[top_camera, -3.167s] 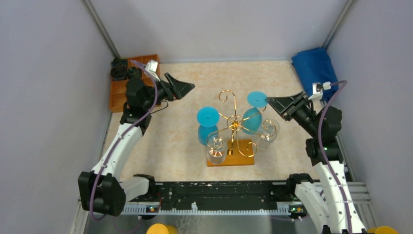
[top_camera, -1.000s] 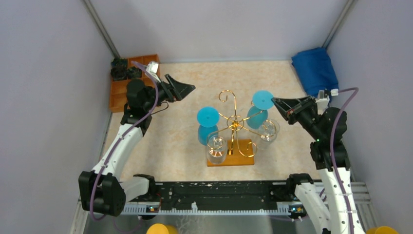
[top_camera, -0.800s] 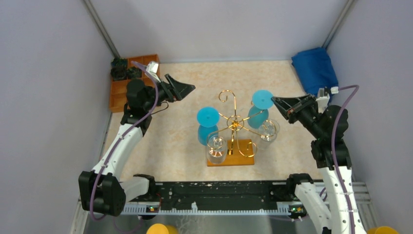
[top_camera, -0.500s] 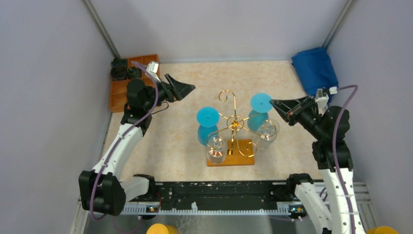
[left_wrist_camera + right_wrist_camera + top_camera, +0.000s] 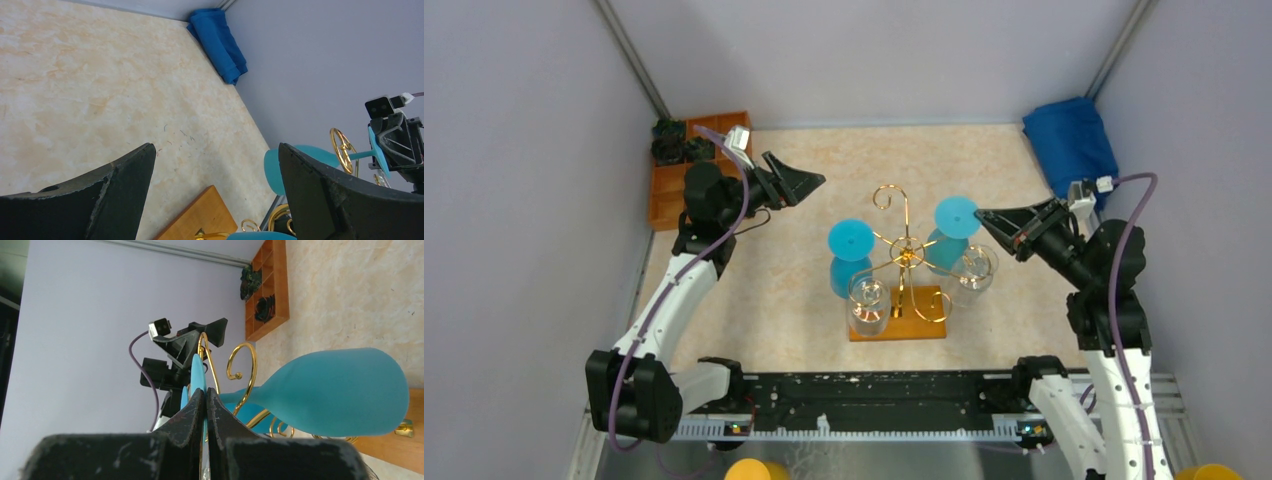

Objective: Take the wine glass off the wine glass rack

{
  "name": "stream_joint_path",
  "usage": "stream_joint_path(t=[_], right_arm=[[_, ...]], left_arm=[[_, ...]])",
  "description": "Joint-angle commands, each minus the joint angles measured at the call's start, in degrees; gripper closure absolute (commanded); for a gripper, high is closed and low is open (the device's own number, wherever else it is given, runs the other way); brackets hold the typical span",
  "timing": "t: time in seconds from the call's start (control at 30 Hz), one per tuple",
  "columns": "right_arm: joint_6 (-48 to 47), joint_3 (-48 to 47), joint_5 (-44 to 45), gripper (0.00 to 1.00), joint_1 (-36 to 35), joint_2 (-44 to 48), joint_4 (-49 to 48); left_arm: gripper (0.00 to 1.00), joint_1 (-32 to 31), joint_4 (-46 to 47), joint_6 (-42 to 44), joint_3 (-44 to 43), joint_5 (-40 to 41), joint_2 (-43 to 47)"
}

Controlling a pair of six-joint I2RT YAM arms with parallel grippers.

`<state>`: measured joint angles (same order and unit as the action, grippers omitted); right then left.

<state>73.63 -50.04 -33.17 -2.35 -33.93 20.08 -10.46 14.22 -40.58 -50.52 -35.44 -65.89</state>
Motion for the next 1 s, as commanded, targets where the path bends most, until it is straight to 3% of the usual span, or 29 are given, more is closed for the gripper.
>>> stream_joint_path(t=[0.0,0.43,0.97], right_arm=[[1.0,-1.9,-1.4,1.0,-0.5,-1.5,-6.0],[0.4,-2.2,7.6,1.0,-13.5,-11.0,-15.7],[-8.7,-10.6,18.4,1.0,-13.7,-22.3,-19.5]], left_arm=[[0.01,0.3,0.9,-0.1,0.7,-0.5,0.8],[0.01,0.3,-3.1,3.5,-0.5,2.7,0.9],[0.01,1.0,-6.2,6.6,-5.1,6.5,-2.1]])
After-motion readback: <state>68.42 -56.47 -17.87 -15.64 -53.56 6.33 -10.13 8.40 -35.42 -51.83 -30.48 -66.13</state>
